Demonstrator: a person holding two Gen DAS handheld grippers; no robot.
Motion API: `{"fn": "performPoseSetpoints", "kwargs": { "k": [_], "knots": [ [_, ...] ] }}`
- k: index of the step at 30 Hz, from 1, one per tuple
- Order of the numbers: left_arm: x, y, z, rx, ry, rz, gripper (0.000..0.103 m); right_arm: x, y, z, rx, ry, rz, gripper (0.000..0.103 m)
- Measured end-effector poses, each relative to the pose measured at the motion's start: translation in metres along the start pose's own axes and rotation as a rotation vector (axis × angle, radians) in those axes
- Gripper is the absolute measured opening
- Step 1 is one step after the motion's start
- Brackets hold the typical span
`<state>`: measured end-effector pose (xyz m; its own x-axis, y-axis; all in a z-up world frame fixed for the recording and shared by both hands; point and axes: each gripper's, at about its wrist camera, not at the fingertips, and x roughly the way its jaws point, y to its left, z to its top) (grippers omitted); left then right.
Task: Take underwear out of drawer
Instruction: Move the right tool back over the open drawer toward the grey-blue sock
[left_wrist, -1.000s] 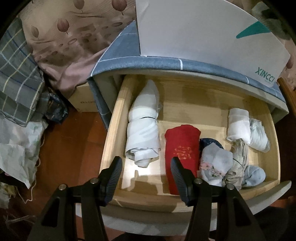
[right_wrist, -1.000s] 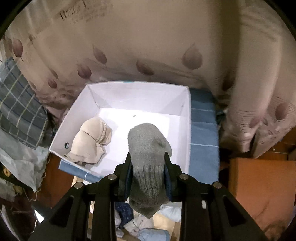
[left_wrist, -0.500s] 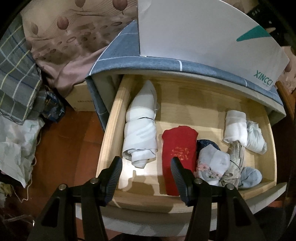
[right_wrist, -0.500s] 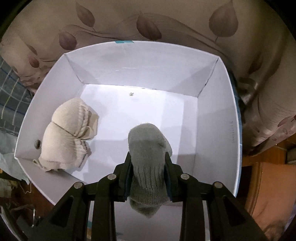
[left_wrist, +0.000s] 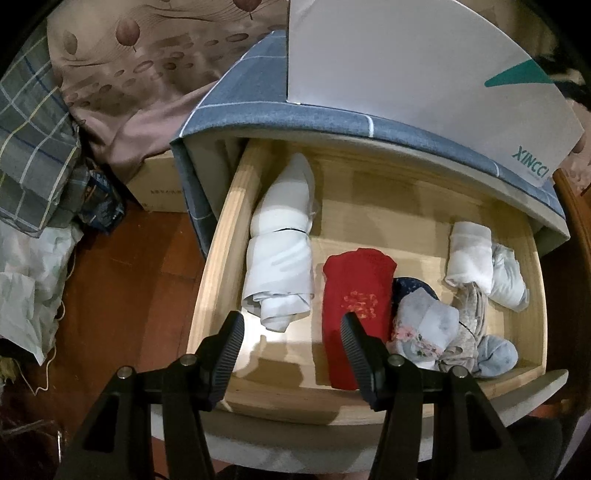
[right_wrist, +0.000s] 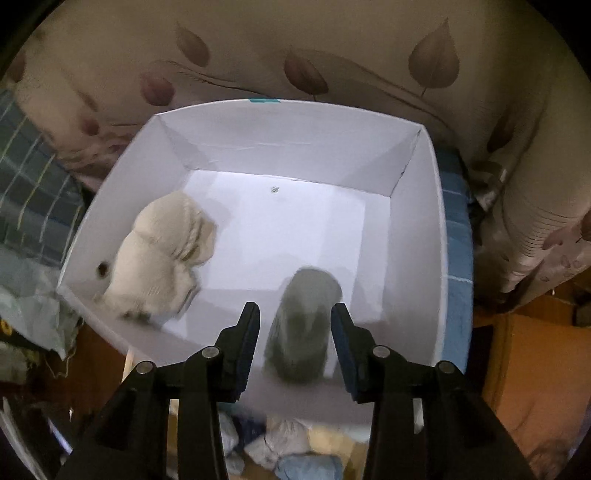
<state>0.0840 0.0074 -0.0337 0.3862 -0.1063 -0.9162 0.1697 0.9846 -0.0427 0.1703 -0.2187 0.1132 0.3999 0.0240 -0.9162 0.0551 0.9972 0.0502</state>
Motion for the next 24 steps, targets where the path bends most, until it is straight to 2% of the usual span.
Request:
{"fn": "performPoseSetpoints", "kwargs": {
  "k": [3,6,11,13,19,24],
  "knots": [
    [0.001,-0.002,0.000,0.008,0.009,0.002,0.056,-0.021,-0.002,-0.020,-0.021,0.002,0.027,0.038],
    [0.001,-0.002,-0.001,0.012,0.013,0.003,0.056,-0.040,-0.007,-0.044,-0.028,-0.007,0.041,0.046],
    [0.000,-0.003,-0.001,0.013,0.012,0.004,0.056,-0.044,-0.010,-0.089,-0.058,0.050,0.045,0.047],
    [0.001,-0.003,-0.001,0.014,0.011,0.005,0.056,-0.031,-0.012,-0.108,-0.063,0.113,0.075,0.048],
    [0.001,-0.001,-0.002,0.012,0.013,0.009,0.056,0.038,-0.012,-0.166,-0.086,0.339,0.062,0.048],
    [0.001,0.000,-0.001,0.009,0.018,0.007,0.056,0.078,-0.008,-0.194,-0.095,0.439,0.066,0.058]
  ]
}}
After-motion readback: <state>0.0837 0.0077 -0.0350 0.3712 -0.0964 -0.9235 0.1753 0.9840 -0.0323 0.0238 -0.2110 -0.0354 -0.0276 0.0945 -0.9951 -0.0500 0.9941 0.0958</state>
